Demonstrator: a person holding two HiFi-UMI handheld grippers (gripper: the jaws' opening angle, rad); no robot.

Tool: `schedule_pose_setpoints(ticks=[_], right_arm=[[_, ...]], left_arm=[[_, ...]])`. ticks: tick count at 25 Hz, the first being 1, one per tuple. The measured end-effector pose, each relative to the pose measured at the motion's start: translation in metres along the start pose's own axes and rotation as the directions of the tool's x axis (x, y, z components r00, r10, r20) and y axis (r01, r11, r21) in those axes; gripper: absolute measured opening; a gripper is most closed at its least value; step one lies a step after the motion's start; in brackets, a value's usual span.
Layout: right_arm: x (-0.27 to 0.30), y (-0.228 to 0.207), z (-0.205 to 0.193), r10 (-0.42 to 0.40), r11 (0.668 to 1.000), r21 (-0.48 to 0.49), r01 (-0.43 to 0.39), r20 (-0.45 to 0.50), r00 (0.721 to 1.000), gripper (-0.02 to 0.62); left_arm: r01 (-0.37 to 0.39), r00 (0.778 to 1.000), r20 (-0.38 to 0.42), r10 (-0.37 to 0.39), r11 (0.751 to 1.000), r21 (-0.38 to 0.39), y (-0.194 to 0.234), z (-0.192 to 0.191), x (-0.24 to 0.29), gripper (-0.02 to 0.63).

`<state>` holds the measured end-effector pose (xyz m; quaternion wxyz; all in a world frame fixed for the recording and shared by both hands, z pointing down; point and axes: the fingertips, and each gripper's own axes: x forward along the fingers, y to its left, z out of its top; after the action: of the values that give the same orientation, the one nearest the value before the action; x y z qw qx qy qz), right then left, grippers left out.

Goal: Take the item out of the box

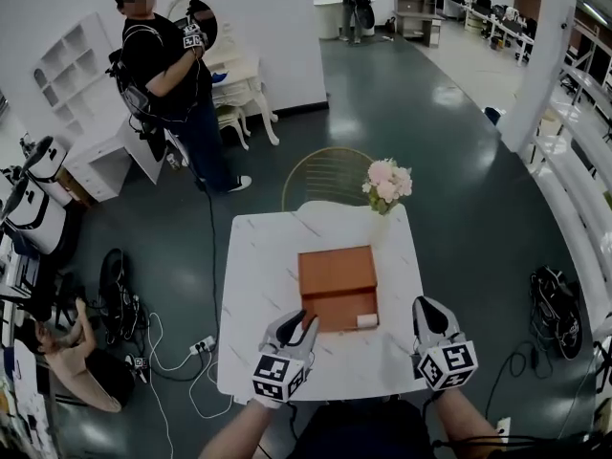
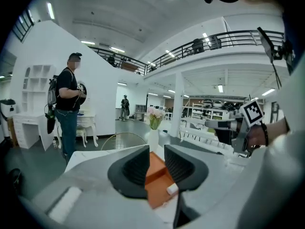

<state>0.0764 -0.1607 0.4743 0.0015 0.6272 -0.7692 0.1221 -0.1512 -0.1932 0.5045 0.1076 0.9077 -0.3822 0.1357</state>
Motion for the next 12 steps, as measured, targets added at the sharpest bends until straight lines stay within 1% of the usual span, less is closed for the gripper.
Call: schedule_pose_setpoints(ticks=[2,4,6,9,12], right_arm=[[0.000,-0.009,-0.010,-0.022,1.000,0.022,0.022,-0.019,1.000,0.003],[0.000,-0.015,-0.022,-0.024,0.999,0.041,0.025,-0.036,0.999,0.003],[0.005,-0.019,-0.029,-0.008,0.998,0.057,0.010,-0.041,0.999,0.003],[0.019,-0.025,-0.027,0.032,0.998,0.056,-0.031,-0.031,0.999,0.003],[0.027,-0.032,-0.028,0.061,0.996,0.060,-0.059,-0.020,0.998,0.003]], left_arm=[[0.020,0.999,-0.036,-0.020,1.000,0.010,-0.001,-0.008,0.014,0.107],[0.036,0.997,-0.068,-0.034,0.999,0.023,-0.005,-0.016,0.025,0.107],[0.057,0.993,-0.105,-0.052,0.997,0.046,-0.009,-0.023,0.037,0.107],[0.104,0.983,-0.158,-0.091,0.992,0.073,-0.014,-0.032,0.059,0.107],[0.166,0.964,-0.231,-0.134,0.978,0.123,-0.015,-0.052,0.082,0.107]])
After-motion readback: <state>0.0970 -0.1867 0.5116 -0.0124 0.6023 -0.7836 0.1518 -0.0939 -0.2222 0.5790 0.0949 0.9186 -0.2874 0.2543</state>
